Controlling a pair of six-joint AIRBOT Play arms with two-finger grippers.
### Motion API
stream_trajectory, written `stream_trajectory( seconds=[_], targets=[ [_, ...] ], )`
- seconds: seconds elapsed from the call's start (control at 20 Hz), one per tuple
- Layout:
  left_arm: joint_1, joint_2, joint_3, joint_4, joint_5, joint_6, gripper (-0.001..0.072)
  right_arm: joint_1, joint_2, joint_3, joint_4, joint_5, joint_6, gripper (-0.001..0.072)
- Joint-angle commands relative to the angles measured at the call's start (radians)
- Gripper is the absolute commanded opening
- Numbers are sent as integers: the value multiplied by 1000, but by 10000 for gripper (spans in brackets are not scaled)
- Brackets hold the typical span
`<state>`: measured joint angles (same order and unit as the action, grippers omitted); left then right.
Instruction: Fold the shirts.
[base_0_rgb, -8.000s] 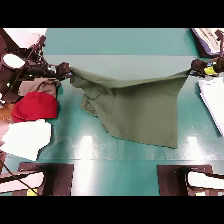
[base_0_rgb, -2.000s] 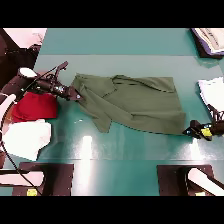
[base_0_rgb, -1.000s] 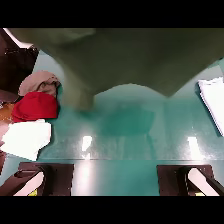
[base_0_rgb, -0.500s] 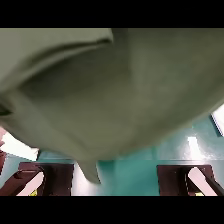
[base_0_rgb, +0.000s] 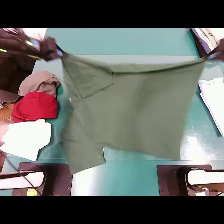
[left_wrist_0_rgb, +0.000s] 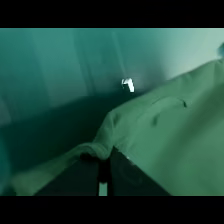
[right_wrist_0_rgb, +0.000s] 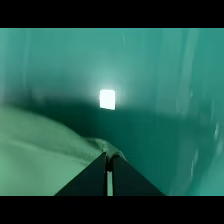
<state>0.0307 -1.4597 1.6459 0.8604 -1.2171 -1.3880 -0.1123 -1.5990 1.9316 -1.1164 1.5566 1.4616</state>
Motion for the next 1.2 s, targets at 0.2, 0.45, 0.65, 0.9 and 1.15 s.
stream_trajectory(
  seconds=[0.2,0.45,0.65,0.9,1.15],
  targets=[
    [0,-248,-14,-6,351,152,31,46,-266,1,-63,-291,15,14],
    [0,-248,40,-8,372,193,31,46,-221,2,-65,-370,6,14],
    [7,-248,58,61,97,228,30,48,-178,-37,-67,-230,-26,13],
    [7,-248,-46,216,-21,207,31,66,-100,-306,-64,-278,-31,13],
    [7,-248,-134,251,4,174,33,93,-59,-488,-61,-350,-30,16]
  ],
)
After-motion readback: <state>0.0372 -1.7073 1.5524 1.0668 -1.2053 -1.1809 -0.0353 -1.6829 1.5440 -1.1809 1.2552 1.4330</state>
